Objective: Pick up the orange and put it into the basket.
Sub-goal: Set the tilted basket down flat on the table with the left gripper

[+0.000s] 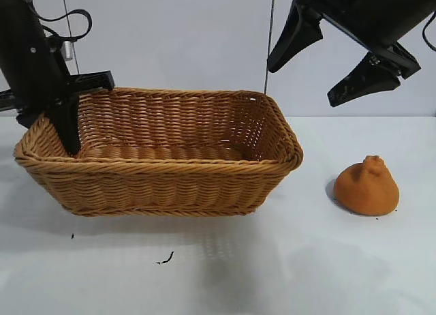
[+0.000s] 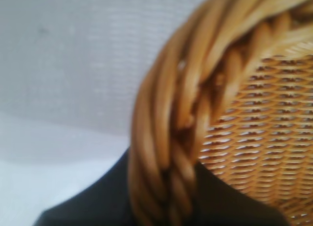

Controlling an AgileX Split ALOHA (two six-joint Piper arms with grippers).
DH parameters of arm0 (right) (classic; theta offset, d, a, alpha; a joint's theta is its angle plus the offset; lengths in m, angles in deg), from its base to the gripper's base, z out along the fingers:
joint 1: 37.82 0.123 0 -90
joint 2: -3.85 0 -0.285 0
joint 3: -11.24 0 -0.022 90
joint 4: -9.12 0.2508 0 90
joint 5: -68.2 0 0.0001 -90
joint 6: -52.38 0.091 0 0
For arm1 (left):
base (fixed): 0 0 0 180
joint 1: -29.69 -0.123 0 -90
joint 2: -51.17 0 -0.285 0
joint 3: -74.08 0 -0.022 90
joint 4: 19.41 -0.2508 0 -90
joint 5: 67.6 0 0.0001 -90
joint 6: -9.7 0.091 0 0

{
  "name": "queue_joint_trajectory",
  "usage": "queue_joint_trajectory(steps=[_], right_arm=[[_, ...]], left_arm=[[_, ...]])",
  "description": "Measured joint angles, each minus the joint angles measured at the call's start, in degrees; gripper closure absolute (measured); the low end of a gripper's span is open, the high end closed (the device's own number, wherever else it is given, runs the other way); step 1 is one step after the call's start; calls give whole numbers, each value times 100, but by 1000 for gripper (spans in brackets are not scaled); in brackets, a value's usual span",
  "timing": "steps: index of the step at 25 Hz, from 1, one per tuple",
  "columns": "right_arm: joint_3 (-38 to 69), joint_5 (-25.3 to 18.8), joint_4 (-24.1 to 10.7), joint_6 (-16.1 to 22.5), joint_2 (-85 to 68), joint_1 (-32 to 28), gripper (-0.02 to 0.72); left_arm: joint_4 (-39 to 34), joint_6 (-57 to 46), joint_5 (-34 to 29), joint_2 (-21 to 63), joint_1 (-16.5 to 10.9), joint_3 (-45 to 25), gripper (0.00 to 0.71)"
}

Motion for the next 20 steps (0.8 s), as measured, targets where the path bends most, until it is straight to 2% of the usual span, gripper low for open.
queue_joint_trajectory(steps=[8,14,20], right_arm=[[0,0,0,0,0,0,8],[0,0,0,0,0,0,8],[0,0,0,0,0,0,8]], left_arm=[[437,232,124,-421,0,0,614],[362,279,422,-669,0,0,614],[266,294,441,-829,0,0,614]])
